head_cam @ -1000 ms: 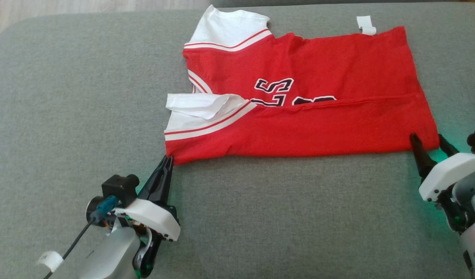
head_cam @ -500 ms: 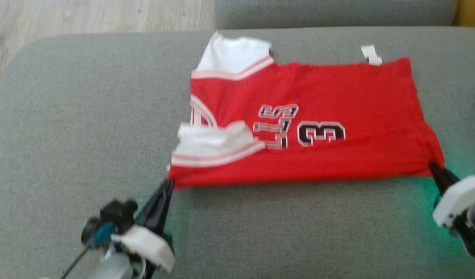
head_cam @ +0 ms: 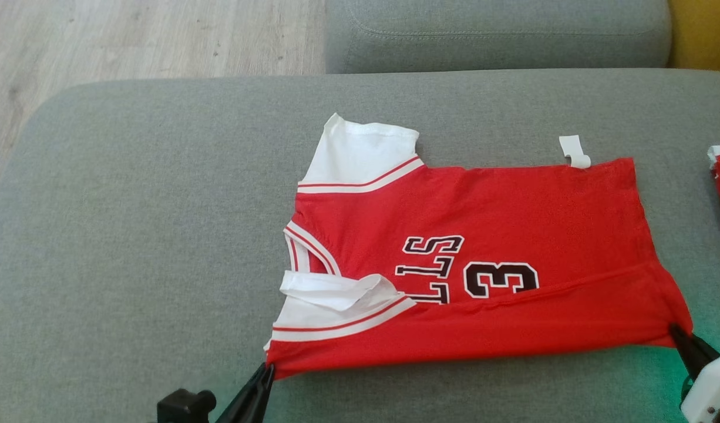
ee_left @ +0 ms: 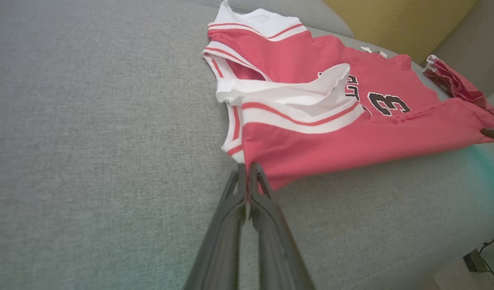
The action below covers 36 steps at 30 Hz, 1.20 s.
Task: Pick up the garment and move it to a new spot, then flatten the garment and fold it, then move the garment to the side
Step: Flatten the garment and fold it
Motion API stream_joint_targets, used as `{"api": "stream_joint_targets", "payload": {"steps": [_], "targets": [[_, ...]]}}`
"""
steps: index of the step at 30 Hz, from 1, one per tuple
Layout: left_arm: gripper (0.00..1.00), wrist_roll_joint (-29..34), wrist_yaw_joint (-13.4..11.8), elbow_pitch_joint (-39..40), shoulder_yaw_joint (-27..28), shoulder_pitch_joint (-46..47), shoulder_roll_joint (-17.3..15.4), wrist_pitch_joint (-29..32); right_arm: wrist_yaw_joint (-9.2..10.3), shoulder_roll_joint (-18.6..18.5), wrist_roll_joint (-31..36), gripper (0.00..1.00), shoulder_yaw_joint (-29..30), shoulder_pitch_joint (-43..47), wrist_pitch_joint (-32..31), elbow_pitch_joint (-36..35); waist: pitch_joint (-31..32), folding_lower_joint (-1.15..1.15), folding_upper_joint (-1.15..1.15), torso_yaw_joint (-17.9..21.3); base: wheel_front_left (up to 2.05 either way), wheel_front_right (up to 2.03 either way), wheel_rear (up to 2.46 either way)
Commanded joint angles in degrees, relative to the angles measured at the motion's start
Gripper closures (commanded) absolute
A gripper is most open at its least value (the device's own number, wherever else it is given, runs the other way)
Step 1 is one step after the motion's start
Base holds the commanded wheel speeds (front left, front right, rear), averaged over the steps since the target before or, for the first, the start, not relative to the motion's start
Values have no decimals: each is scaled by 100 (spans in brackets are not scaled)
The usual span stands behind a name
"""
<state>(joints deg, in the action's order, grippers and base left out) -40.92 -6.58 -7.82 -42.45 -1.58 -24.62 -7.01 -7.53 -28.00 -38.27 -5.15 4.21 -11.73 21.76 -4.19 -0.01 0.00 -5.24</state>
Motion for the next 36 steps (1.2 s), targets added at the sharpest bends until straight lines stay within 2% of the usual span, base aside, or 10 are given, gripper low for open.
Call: {"api": "stream_joint_targets", "payload": {"steps": [1, 2, 3, 4, 5, 13, 20, 23, 26, 36], "targets": [[100, -51, -46, 210, 207, 188, -177, 25, 4, -191, 59, 87, 91, -32, -47, -231, 14, 1, 0, 6, 0, 0, 0], [100, -48, -35, 244, 184, 199, -180, 56, 4, -155, 102, 55, 136, 4, -72, -283, 24, 1, 0, 11, 0, 0, 0], [91, -59, -15, 253, 160, 219, -171, 100, 4, -113, 160, 18, 178, 25, -90, -336, 33, 1, 0, 20, 0, 0, 0], [21, -63, -6, 248, 144, 254, -159, 141, 4, -61, 218, 0, 228, 30, -95, -394, 41, 1, 0, 34, 0, 0, 0], [0, -42, -7, 242, 134, 312, -154, 166, 4, -8, 273, 0, 270, 26, -105, -466, 40, 1, 0, 58, 0, 0, 0], [0, 220, 46, 524, 395, 1587, -307, 484, 4, 309, 690, 0, 599, -210, -73, -1437, -469, 1, 0, 347, 0, 0, 0], [0, 164, 591, 218, 679, 3413, -479, 1226, 4, 500, 875, 0, 686, -556, -94, -1994, -1187, 1, 0, 623, 0, 0, 0], [0, -55, 1024, -309, 775, 4371, -487, 1669, 4, 587, 938, 0, 527, -817, -148, -2152, -1562, 1, 0, 831, 0, 0, 0], [0, -151, 1254, -948, 715, 5203, -509, 2103, 4, 606, 951, 0, 397, -1068, -162, -2174, -1859, 1, 0, 1017, 0, 0, 0], [0, -833, 1403, -2299, 62, 6599, -606, 3477, 4, 599, 897, 0, 183, -1491, -12, -1995, -2470, 1, 0, 1447, 0, 0, 0]]}}
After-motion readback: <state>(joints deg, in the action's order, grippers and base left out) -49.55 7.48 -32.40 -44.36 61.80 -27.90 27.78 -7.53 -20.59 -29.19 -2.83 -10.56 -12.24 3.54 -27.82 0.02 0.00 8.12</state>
